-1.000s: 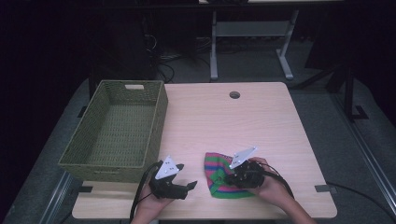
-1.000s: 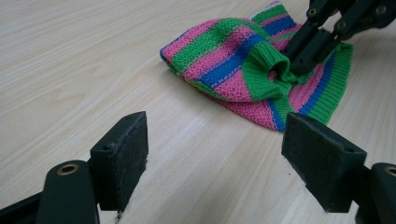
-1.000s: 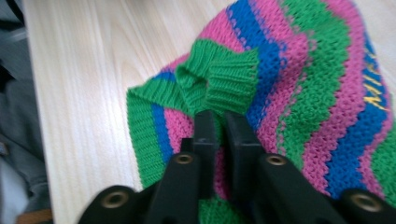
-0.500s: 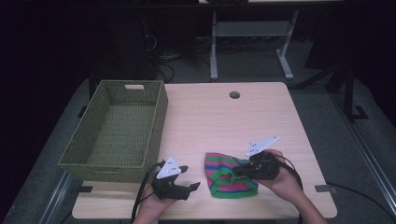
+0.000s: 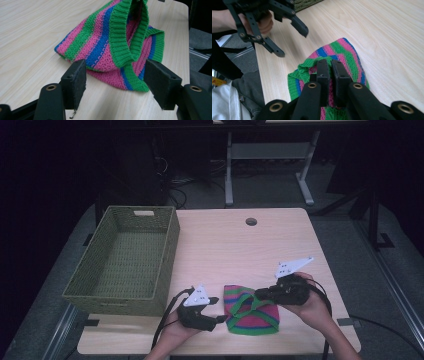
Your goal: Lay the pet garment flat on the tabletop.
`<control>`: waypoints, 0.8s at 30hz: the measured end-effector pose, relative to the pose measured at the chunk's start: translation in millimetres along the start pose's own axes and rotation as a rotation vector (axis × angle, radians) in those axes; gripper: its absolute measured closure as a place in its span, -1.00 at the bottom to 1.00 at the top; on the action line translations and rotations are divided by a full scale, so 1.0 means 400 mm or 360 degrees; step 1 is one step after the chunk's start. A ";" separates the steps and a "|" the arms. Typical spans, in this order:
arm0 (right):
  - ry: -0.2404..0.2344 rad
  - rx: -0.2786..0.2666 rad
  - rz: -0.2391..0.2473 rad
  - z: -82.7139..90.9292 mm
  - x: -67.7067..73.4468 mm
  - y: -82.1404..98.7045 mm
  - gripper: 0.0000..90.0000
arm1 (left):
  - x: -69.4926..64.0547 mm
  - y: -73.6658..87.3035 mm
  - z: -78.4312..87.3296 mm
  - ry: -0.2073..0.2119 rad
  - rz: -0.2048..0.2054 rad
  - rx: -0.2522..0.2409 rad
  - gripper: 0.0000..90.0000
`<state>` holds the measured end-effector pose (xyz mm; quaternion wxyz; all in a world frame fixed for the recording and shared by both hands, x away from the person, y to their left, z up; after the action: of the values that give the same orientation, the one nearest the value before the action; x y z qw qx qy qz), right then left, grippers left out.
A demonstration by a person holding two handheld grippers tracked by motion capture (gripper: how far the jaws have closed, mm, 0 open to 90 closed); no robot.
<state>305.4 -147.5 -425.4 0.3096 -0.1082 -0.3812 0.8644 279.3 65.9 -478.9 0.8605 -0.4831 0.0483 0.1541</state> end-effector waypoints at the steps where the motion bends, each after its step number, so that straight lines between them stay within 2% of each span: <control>1: 0.0000 0.0000 0.0000 0.000 0.000 0.000 0.89 | 0.002 -0.002 -0.006 0.0007 -0.0006 -0.0001 -0.22; 5: -0.0004 -0.0015 -0.0002 0.006 -0.006 -0.008 0.89 | 0.004 -0.010 -0.026 0.0030 -0.0040 0.0015 -0.18; 8: -0.0020 -0.0026 -0.0014 0.010 -0.015 -0.014 0.88 | 0.003 -0.014 -0.050 0.0082 -0.0103 0.0044 -0.18; 11: -0.0020 -0.0034 -0.0017 0.012 -0.018 -0.016 0.88 | 0.005 -0.019 -0.062 0.0079 -0.0130 0.0067 -0.18; 15: -0.0031 -0.0023 -0.0031 0.013 -0.022 -0.012 0.88 | 0.015 -0.030 -0.081 0.0058 -0.0125 0.0096 -0.21; 18: -0.0032 -0.0030 -0.0047 0.018 -0.028 -0.013 0.88 | 0.030 -0.030 -0.104 0.0035 -0.0094 0.0155 -0.21; 19: -0.0032 -0.0030 -0.0047 0.018 -0.028 -0.013 0.88 | 0.030 -0.030 -0.104 0.0035 -0.0094 0.0155 -0.17; 20: -0.0030 -0.0034 -0.0043 0.018 -0.030 -0.013 0.88 | 0.037 -0.025 -0.118 0.0007 -0.0083 0.0200 -0.05; 22: -0.0025 -0.0028 -0.0036 0.016 -0.031 -0.010 0.88 | 0.041 -0.023 -0.124 -0.0018 -0.0087 0.0227 0.12; 23: -0.0025 -0.0028 -0.0036 0.016 -0.031 -0.010 0.88 | 0.044 -0.020 -0.129 -0.0011 -0.0087 0.0258 0.12; 24: -0.0022 -0.0023 -0.0035 0.013 -0.033 -0.006 0.88 | 0.044 -0.018 -0.139 -0.0006 -0.0090 0.0261 0.28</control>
<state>314.9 -157.4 -420.7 0.3157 -0.1002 -0.3907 0.8589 301.8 19.1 -506.4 0.9012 -0.4120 0.0455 0.1263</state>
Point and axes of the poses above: each handheld gripper's, and its own axes: z roughly backward along the jaws, y roughly out of its underside, x roughly to its left, the point moved 6 cm from there along -z, roughly forward along the jaws, and after that the axes turned 14 degrees about y, right-handed, at the moved point
